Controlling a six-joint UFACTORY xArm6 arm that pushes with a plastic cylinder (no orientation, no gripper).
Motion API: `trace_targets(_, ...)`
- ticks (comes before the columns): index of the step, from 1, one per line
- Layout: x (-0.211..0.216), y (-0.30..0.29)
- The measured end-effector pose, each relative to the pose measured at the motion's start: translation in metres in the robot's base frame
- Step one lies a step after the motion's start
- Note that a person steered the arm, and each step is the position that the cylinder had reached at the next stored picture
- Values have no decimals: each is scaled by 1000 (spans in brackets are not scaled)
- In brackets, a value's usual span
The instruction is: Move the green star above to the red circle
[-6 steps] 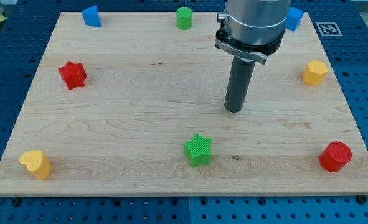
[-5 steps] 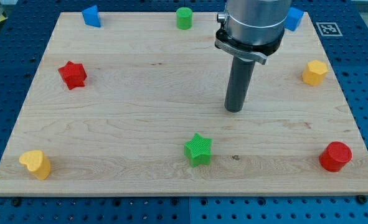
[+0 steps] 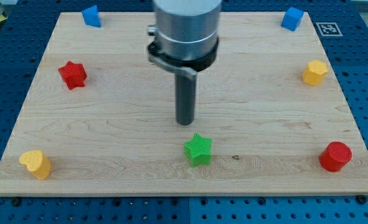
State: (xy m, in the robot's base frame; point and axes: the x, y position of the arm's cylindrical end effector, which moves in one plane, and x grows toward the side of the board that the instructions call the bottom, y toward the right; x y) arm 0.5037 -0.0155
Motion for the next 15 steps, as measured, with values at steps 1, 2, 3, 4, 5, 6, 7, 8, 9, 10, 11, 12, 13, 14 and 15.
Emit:
trace_targets(1,7,-19)
trace_targets(2,21,-22)
trace_targets(3,81,-26)
trace_targets(4,88,-26)
trace_targets(5,73,-1)
trace_targets(6,54,27)
trace_targets(7,54,56)
trace_targets(8,54,80)
trace_targets(9,61,88)
trace_targets(10,72,88)
trace_targets(11,92,94)
trace_targets(12,89,97)
trace_targets(13,61,98)
trace_targets(14,41,114)
trace_targets(15,31,135)
